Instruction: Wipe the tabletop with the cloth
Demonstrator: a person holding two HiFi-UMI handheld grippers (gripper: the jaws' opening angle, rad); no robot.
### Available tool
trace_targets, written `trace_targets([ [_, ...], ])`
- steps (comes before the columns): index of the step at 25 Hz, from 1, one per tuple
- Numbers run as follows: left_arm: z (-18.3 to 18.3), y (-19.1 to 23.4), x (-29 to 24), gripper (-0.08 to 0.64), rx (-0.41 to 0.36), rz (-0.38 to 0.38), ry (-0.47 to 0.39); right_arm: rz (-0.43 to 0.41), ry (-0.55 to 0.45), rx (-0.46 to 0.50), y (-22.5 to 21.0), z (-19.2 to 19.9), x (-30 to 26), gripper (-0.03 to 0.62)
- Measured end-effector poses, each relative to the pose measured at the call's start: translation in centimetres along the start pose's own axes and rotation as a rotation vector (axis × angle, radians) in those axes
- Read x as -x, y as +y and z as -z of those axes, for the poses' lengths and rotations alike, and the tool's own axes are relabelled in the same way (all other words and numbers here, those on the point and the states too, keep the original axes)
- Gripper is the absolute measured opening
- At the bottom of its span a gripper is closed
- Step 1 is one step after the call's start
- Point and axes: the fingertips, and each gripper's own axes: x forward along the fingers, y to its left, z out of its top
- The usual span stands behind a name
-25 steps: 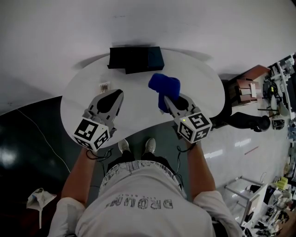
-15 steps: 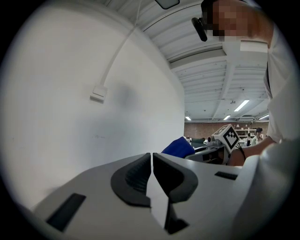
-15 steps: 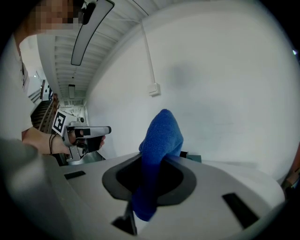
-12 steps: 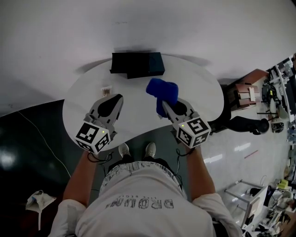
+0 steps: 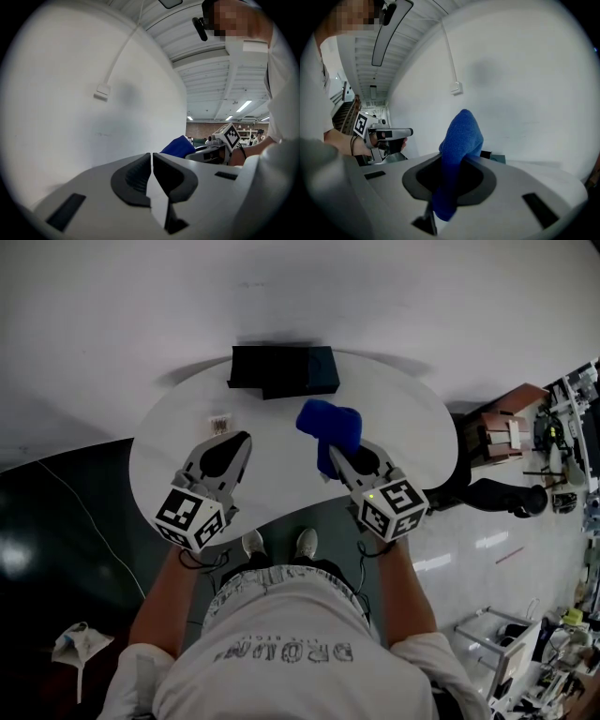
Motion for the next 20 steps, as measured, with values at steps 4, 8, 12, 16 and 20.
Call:
trace_targets([
  [4, 0.0, 0.4, -0.1, 0.028, 0.007, -0.009, 0.002, -0.009, 0.006, -0.002, -0.1, 0.0, -0.5, 0.070],
  [8, 0.3, 1.2, 0.1, 0.028, 0.012, -0.024, 0.006, -0.014, 0.017, -0.004, -0.2, 0.3, -0.9, 0.071],
  [12, 0.2, 1.8, 0.0, 0.028, 0.014, -0.038, 0.009, -0.021, 0.025, -0.014, -0.6, 0.5, -1.2, 0.069],
  [16, 0.6, 2.1, -0.4, 0.028, 0.015, -0.041, 0.013, -0.026, 0.032, -0.015, -0.9, 0.8, -1.7, 0.069],
  [20, 1.0, 2.3, -1.0, 0.028, 0.020, -0.037, 0.013, -0.031, 0.038, -0.013, -1.3, 1.1, -2.1, 0.069],
])
